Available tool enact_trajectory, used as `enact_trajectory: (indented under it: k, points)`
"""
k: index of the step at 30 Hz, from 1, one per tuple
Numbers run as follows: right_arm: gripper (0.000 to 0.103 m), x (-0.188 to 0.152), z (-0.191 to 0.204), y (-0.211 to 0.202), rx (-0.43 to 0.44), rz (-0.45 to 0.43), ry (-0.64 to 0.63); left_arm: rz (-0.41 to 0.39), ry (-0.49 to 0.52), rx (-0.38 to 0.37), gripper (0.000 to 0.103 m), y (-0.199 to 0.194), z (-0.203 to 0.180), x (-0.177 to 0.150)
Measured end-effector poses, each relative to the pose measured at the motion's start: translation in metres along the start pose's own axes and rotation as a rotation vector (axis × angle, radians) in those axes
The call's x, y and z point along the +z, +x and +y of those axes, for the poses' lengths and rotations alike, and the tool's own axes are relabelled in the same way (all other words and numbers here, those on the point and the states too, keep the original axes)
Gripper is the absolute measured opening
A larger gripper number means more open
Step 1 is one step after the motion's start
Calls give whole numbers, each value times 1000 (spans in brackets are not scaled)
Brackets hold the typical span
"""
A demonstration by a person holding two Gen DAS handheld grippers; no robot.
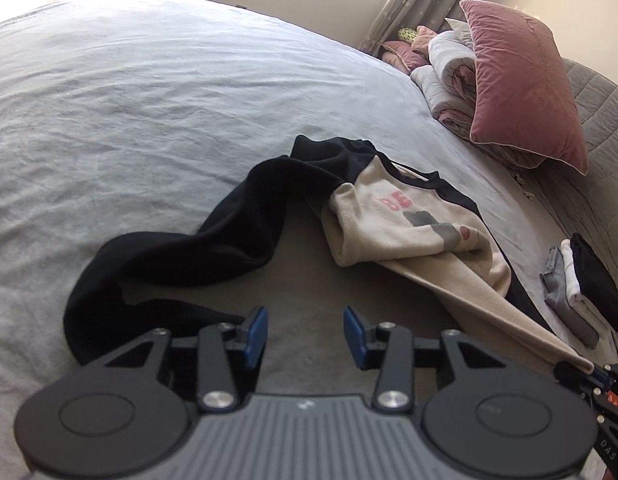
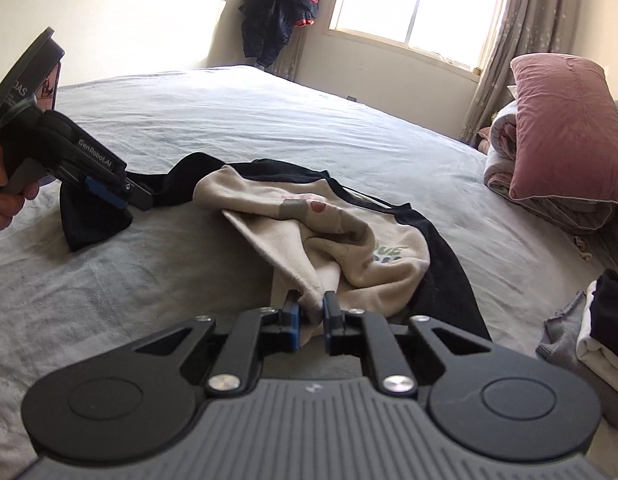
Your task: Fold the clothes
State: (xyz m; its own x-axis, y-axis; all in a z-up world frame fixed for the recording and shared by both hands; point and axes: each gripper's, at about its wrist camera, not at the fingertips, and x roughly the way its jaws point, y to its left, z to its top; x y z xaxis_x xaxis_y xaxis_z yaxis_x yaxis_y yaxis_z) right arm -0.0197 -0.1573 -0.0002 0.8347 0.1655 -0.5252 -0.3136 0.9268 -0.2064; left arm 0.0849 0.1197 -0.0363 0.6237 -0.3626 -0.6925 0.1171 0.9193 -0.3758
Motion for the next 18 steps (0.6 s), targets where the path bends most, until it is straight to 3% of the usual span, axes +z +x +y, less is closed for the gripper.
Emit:
enact_trajectory:
  k: [3,9,13,16,18]
  points:
    - [12,-2,-11,-6,-16,-7,23,-5,29,-19,45,10,-12,-1]
    - [12,-9,-31,-12,-25,-7,71,-54,201,-72,55,23,-51,-7]
    - [12,-14,-36,-8,-31,4,76,-69,306,-14,54,41,-72,-12]
    - [12,-18,-41,-6,-33,15,81,-94,403,31,48,52,-83,-17]
    - [12,-20,-45,-6,-41,14,88,-118,436,44,23,55,-87,-18]
